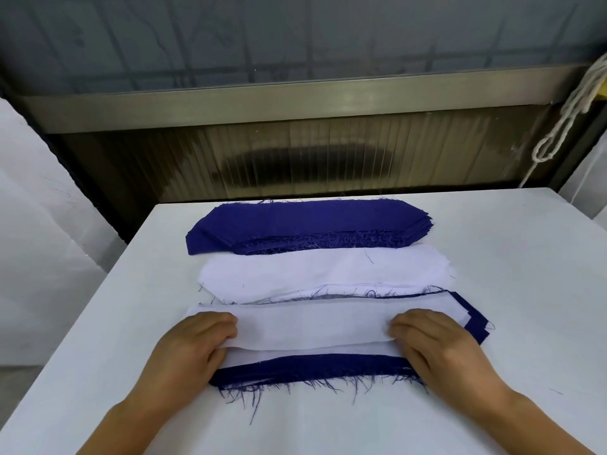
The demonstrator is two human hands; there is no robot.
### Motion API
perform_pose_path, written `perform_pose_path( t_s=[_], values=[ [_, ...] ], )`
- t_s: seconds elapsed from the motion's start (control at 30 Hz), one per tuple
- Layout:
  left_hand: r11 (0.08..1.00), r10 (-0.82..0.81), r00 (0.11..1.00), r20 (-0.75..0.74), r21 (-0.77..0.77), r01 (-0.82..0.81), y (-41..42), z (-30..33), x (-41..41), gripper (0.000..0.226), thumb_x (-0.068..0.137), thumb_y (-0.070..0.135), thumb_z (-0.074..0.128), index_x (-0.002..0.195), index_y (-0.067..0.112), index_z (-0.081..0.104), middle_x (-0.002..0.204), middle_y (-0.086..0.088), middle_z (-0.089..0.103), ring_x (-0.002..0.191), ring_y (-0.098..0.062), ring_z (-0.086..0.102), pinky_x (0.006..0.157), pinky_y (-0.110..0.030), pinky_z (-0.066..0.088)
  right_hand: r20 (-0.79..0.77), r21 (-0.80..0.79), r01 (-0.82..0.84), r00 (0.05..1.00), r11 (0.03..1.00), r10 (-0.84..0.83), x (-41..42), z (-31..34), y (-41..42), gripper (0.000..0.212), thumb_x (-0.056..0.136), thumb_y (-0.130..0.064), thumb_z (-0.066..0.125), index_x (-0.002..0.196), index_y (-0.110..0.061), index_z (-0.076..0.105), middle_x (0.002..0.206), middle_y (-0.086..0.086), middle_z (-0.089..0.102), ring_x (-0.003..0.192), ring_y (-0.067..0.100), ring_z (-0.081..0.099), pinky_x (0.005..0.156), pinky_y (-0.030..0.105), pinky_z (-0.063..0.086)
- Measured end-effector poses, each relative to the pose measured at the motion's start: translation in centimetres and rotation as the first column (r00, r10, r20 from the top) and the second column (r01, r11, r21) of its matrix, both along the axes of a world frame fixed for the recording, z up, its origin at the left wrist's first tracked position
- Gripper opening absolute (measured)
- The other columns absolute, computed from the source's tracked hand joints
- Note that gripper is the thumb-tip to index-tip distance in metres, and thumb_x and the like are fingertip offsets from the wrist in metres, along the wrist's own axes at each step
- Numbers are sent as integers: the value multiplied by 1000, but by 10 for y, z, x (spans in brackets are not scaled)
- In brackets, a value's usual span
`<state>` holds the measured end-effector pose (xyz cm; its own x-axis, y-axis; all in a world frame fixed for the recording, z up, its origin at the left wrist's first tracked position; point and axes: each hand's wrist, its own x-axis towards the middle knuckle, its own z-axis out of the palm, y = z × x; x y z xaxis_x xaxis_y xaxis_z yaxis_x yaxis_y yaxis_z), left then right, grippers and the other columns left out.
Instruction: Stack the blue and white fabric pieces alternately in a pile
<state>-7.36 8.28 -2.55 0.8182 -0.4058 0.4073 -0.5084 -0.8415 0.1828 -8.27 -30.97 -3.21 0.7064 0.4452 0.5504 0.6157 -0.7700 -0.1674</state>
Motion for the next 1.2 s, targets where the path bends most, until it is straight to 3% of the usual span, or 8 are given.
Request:
perform_pose_path(
  t_s=[0.3, 0.5, 0.7, 0.83, 0.93, 1.1, 1.2],
  values=[
    [997, -3, 999, -41, -76, 0, 1, -7, -3, 24, 84, 25, 48, 87, 18, 71, 108, 14, 65, 96, -5, 60, 82, -17, 45, -33, 24, -28, 999, 999, 29, -2, -3, 1, 24, 91, -15, 52, 91, -12, 75, 100, -4, 69, 90, 17, 65, 79, 28, 51],
    [997, 27, 999, -24, -66, -29, -8, -2, -1, 49, 90, 63, 44, 79, 22, 68, 95, 17, 64, 88, -1, 56, 74, -21, 44, -59, 43, -23, 998, 999, 25, -1, -1, 1, 20, 90, -24, 57, 90, -15, 75, 99, -7, 69, 89, 15, 64, 76, 30, 53],
    [999, 12, 998, -57, -31, -14, -37, 7, 13, 34, 91, 48, 47, 72, 24, 60, 82, 18, 55, 73, -2, 50, 61, -18, 42, -142, 25, 2, 990, 1000, 2, 4, 18, 12, 25, 92, -31, 51, 86, -18, 72, 91, -9, 66, 77, 14, 63, 69, 26, 52],
    [1000, -10, 996, -86, -31, 8, -59, 9, 23, 22, 90, 35, 63, 72, 22, 60, 80, 17, 53, 70, -2, 47, 59, -16, 40, -243, 44, 65, 969, 997, -53, 17, 22, 29, 6, 89, -17, 62, 89, -18, 68, 85, -9, 62, 70, 11, 58, 60, 23, 48],
    [999, 9, 994, -106, -45, -13, -62, 6, 25, 18, 83, 24, 74, 72, 21, 60, 78, 15, 52, 69, -3, 46, 58, -17, 40, -332, 12, 147, 934, 989, -135, 24, 17, 33, 2, 90, -19, 64, 89, -20, 64, 80, -10, 57, 64, 11, 53, 56, 25, 45],
    [996, 58, 990, -125, -59, -65, -40, 0, 21, 21, 81, 19, 77, 72, 22, 58, 76, 17, 48, 66, -3, 43, 55, -17, 37, -318, 12, 237, 922, 971, -221, 21, 10, 17, 12, 84, -14, 70, 78, -20, 61, 70, -10, 55, 54, 12, 48, 46, 30, 46],
    [993, 95, 992, -89, -60, -100, -23, -2, 21, 23, 85, 27, 68, 68, 23, 52, 72, 18, 43, 63, -3, 42, 53, -19, 39, -285, 1, 290, 917, 957, -278, 20, 11, 5, 18, 78, -12, 73, 72, -20, 58, 64, -11, 53, 49, 12, 43, 41, 28, 43]
  ],
)
